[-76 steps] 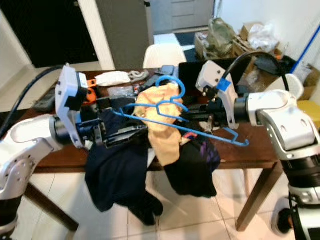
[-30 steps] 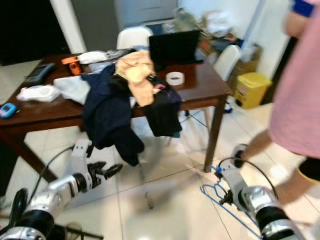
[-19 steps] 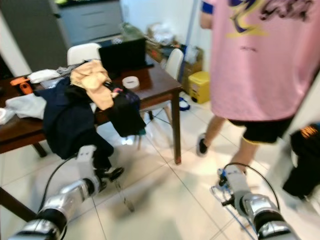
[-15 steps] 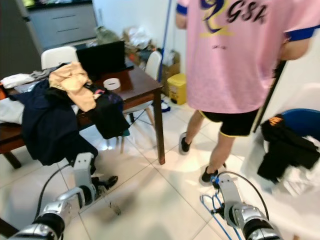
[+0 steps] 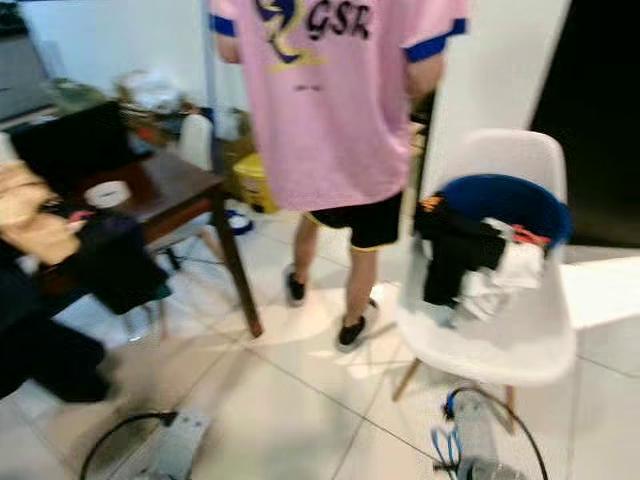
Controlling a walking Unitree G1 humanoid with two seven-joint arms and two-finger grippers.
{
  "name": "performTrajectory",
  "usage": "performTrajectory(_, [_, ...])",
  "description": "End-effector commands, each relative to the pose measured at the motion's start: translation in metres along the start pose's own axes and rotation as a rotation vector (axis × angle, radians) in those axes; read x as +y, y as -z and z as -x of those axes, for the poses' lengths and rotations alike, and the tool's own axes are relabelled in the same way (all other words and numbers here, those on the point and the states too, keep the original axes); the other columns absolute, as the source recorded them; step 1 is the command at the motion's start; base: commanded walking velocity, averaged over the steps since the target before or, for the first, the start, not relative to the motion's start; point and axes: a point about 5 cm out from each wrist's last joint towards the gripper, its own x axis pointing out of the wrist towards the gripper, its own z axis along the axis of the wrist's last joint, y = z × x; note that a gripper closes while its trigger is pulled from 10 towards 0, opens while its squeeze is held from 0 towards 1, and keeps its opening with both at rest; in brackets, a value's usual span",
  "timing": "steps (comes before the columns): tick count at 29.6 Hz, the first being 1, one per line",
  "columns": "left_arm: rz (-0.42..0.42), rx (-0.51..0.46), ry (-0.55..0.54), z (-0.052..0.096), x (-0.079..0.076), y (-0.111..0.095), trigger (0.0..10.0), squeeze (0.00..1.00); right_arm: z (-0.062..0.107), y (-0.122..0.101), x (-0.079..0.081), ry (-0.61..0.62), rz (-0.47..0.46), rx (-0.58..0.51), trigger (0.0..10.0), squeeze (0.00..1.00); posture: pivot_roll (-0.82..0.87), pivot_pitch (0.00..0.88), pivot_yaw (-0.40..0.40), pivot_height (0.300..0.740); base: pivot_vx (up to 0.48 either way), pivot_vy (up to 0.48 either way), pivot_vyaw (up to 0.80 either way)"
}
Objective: Hang hanger
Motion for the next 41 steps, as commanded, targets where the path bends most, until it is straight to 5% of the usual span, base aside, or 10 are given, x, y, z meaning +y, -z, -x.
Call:
performTrajectory(1, [-0.041,0.012,-0.011,0.0,-0.001,0.002,10.0,0.0,0.0,-0.007,0.002,0.008,-0.014,-0.034,10.0,0.0,-0.06,0.0,0.027,0.74,0.0,0.0,-0.75])
performTrajectory(3, [0.002,0.008,-0.035,0.0,0.002,0.0,10.0,0.0,-0.001,-0.003,0.004,0.016,0.056,-0.018,10.0,0.0,-0.06,0.0,0.027,0.74,0.0,0.0,-0.75])
performTrajectory(9, [0.065,-0.003,-0.072,0.0,0.008,-0.004,10.0,0.0,-0.001,0.003,0.001,0.051,0.075,-0.009,10.0,0.0,-0.06,0.0,0.024,0.74,0.0,0.0,-0.75])
performTrajectory(41, [0.074,-0.038,-0.128,0.002,0.022,-0.009,10.0,0.0,0.0,-0.014,0.002,0.071,0.14,-0.037,10.0,0.0,-0.03,0.0,-0.023,0.74,0.0,0.0,-0.75])
